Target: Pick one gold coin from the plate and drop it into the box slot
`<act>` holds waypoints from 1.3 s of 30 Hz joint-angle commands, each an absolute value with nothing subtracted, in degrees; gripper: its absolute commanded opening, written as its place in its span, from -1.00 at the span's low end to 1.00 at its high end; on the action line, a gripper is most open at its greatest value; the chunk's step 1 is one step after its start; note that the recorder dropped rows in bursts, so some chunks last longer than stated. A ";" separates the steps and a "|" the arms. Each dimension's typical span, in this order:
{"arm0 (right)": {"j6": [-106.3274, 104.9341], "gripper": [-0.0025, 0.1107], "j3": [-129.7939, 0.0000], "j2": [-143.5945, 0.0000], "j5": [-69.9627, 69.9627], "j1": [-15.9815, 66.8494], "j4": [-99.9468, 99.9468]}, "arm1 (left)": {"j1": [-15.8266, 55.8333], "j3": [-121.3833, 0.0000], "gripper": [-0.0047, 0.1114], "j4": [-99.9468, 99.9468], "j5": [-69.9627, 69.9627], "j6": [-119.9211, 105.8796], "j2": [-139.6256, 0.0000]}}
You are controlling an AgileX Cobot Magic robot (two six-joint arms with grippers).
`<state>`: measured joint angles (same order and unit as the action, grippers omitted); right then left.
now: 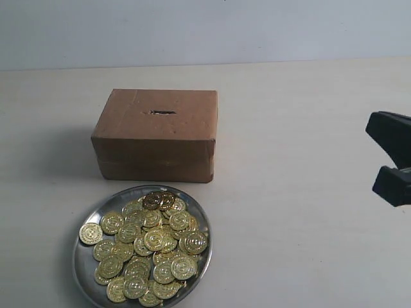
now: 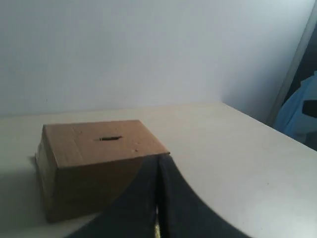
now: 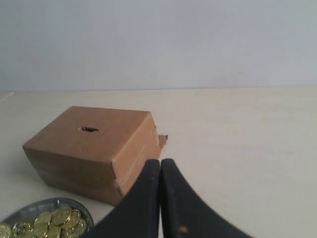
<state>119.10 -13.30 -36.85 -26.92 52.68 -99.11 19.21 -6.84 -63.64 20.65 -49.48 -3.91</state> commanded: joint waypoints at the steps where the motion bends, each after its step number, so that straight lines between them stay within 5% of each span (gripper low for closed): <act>1: 120.02 -0.96 -9.56 -36.83 -27.52 52.61 -99.95 | 19.11 -2.95 -0.92 -67.22 16.04 -47.46 -3.17; 35: 121.62 -0.96 -4.26 -35.74 -31.29 52.39 -99.95 | 18.96 0.00 -0.92 -58.47 22.56 -47.71 -3.17; 39: 113.62 -0.96 -4.49 -29.00 -28.35 42.75 -99.95 | 18.96 0.00 -0.92 -58.22 22.35 -47.71 -3.17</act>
